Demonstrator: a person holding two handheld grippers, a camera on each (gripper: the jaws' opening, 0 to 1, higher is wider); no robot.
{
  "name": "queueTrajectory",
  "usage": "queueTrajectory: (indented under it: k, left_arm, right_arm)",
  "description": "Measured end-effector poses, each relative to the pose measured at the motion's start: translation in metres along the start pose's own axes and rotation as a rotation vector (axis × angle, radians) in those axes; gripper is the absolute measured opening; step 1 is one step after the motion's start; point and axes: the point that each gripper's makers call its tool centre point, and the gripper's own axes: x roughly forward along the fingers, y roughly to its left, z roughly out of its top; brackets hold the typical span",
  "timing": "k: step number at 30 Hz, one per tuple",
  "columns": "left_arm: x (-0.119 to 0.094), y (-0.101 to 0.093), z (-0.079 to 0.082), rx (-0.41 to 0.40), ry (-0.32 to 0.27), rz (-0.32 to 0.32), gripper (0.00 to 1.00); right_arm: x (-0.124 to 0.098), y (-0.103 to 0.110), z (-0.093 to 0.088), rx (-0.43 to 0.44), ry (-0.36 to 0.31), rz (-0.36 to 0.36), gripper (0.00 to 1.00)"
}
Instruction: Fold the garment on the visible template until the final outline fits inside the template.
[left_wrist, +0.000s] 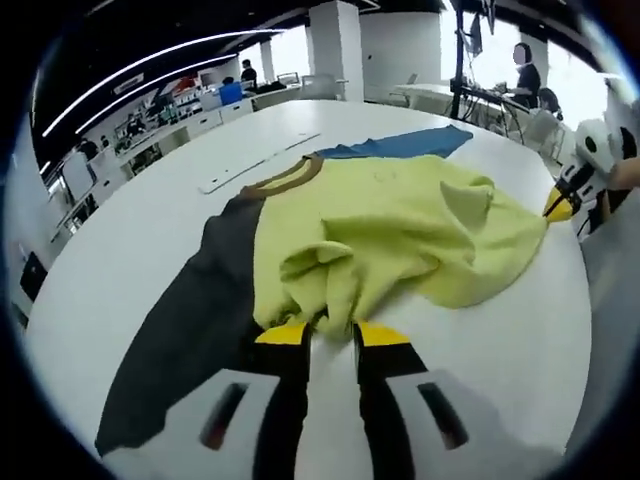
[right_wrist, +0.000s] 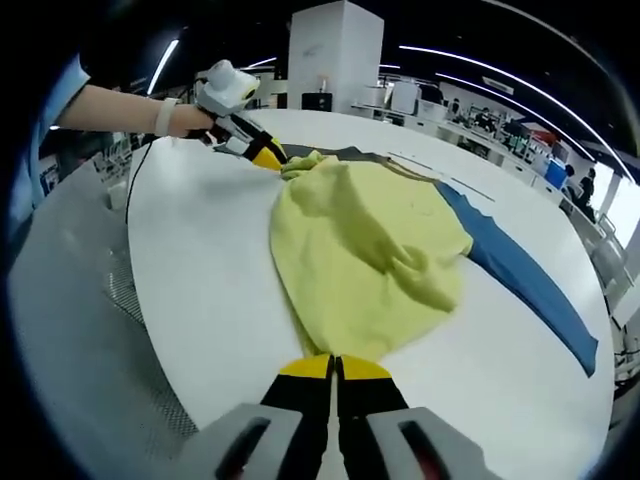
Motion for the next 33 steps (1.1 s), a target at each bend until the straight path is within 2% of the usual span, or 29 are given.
queueTrajectory:
  k: [3, 8, 9, 10, 12, 15, 18, 22, 28, 33]
  left_arm:
    - [0.004, -0.002, -0.001, 0.012, 0.005, -0.012, 0.07]
    - [0.010, -0.004, -0.009, 0.019, 0.039, -0.016, 0.07]
    - [0.010, -0.004, -0.009, 0.019, 0.043, -0.016, 0.04]
    - [0.009, -0.005, -0.010, 0.016, 0.045, -0.018, 0.00]
    - [0.007, -0.008, -0.008, -0.030, 0.039, -0.034, 0.00]
    - [-0.001, -0.014, -0.008, -0.012, 0.038, -0.037, 0.00]
    - [-0.008, -0.018, -0.009, -0.028, 0.034, -0.043, 0.00]
    - [-0.022, -0.027, -0.008, -0.107, 0.011, -0.061, 0.00]
    - [-0.044, -0.028, -0.010, -0.217, -0.021, -0.067, 0.00]
    - [-0.065, -0.033, -0.008, -0.383, -0.056, -0.089, 0.00]
  right_arm:
    - [0.001, 0.000, 0.000, 0.004, 0.001, 0.000, 0.00]
    - [0.001, 0.001, 0.000, 0.008, -0.001, -0.001, 0.00]
    - [0.001, 0.001, 0.000, 0.008, -0.002, -0.002, 0.00]
    - [0.001, 0.001, 0.000, 0.007, -0.002, -0.003, 0.00]
    - [0.000, 0.000, 0.001, 0.009, -0.006, -0.006, 0.00]
    - [-0.001, -0.001, 0.002, 0.007, -0.010, -0.011, 0.00]
    - [-0.003, -0.003, 0.002, 0.005, -0.010, -0.018, 0.00]
    - [-0.007, -0.006, 0.003, 0.000, -0.012, -0.028, 0.00]
    - [-0.019, -0.015, 0.003, -0.002, -0.023, -0.058, 0.00]
    - [-0.029, -0.021, 0.003, -0.011, -0.031, -0.080, 0.00]
